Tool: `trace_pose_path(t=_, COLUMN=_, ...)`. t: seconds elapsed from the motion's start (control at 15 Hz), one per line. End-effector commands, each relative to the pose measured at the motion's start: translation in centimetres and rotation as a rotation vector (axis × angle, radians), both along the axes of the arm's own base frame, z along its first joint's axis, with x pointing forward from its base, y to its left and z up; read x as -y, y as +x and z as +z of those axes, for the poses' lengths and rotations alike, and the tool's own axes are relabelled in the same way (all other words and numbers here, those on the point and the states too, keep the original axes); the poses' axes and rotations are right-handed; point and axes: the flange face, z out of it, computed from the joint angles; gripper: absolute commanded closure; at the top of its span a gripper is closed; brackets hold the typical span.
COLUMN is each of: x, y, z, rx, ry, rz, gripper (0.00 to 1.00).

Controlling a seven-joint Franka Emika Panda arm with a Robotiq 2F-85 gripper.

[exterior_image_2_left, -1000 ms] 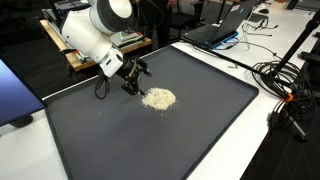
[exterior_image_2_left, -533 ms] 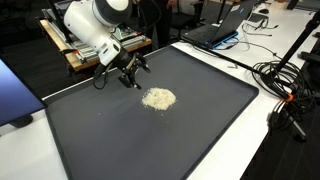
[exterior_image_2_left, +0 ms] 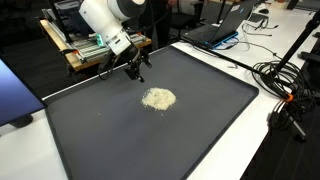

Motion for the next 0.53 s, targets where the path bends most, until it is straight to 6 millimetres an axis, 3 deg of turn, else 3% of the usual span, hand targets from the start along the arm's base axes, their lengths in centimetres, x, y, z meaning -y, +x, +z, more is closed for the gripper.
trace_pose_path(t=0.0, x=-1.2, y=-1.2, z=0.9, rx=-0.064, ry=-0.119, rz=0.039, gripper=0.0)
trace_pose_path(t=0.47, x=-3.7, y=-2.6, z=-0.3, rx=-0.193, ry=-0.423, rz=0.143, gripper=0.0)
